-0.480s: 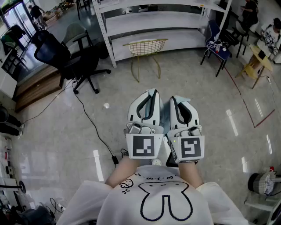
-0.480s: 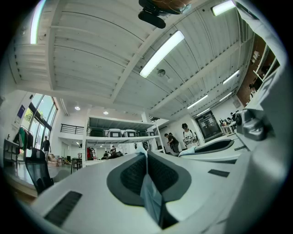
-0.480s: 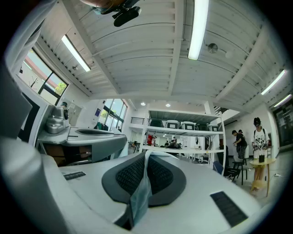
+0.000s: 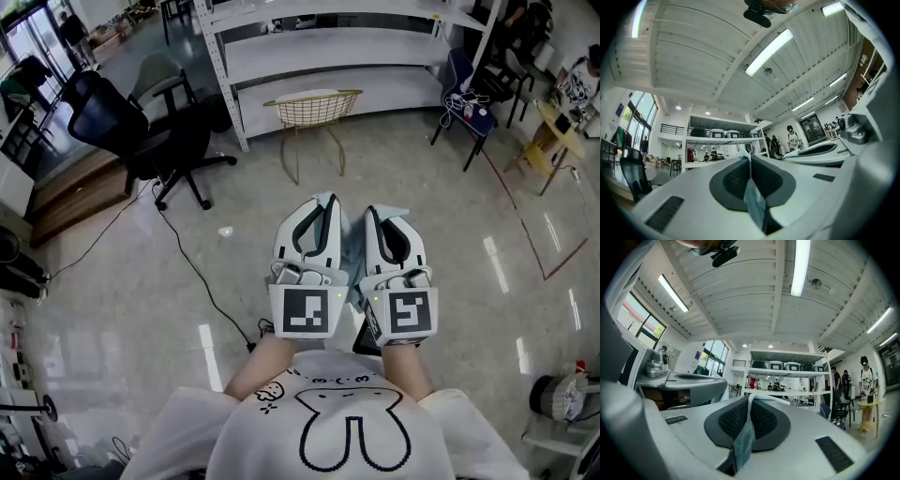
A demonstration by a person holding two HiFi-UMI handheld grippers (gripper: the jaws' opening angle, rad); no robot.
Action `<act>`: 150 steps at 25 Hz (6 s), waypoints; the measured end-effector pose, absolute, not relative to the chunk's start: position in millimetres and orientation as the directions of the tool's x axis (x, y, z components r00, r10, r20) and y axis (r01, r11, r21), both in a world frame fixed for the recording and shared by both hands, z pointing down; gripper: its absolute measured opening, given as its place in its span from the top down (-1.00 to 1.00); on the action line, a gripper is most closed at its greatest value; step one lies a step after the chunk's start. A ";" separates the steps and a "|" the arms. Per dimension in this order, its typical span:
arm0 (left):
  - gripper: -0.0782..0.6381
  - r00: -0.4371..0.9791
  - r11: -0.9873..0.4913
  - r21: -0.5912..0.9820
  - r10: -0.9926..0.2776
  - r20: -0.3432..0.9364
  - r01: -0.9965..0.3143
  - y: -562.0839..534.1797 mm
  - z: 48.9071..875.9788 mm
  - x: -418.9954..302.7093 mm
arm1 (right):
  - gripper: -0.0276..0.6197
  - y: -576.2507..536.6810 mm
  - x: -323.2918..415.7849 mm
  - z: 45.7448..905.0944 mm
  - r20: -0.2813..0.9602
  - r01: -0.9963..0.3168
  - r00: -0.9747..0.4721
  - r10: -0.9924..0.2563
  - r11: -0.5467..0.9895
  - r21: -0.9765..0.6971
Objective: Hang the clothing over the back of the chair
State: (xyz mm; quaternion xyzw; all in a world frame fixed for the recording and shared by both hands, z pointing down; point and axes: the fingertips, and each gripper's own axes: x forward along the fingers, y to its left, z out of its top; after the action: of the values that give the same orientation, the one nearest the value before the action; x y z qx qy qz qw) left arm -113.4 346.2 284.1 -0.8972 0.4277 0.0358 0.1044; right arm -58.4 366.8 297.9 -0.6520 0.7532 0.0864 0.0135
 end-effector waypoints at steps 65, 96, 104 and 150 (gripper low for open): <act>0.72 0.498 -0.382 -0.346 -0.785 -0.369 -0.857 -209.1 137.2 17.3 | 0.82 -205.4 83.4 141.2 -0.298 -0.847 -0.432 -0.851 0.270 0.458; 0.72 0.426 -0.212 -0.413 -0.724 -0.542 -0.886 -424.9 -11.0 34.1 | 0.82 -423.6 114.6 2.3 -0.404 -0.768 -0.471 -0.784 0.139 0.625; 0.72 0.428 -0.232 -0.412 -0.762 -0.485 -0.881 -484.8 12.3 29.1 | 0.82 -479.4 116.5 17.3 -0.355 -0.768 -0.449 -0.820 0.151 0.622; 0.72 0.405 -0.410 -0.191 -0.912 0.064 -0.892 -437.5 345.8 -2.7 | 0.82 -412.9 119.1 351.8 0.157 -0.816 -0.429 -0.890 0.456 0.355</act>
State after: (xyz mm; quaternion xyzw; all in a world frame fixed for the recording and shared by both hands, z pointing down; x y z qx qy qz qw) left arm -2.7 -437.5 345.8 -0.8359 0.5394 -0.0792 0.0633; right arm 119.1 -412.9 351.8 -0.5091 0.8376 0.1133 -0.1624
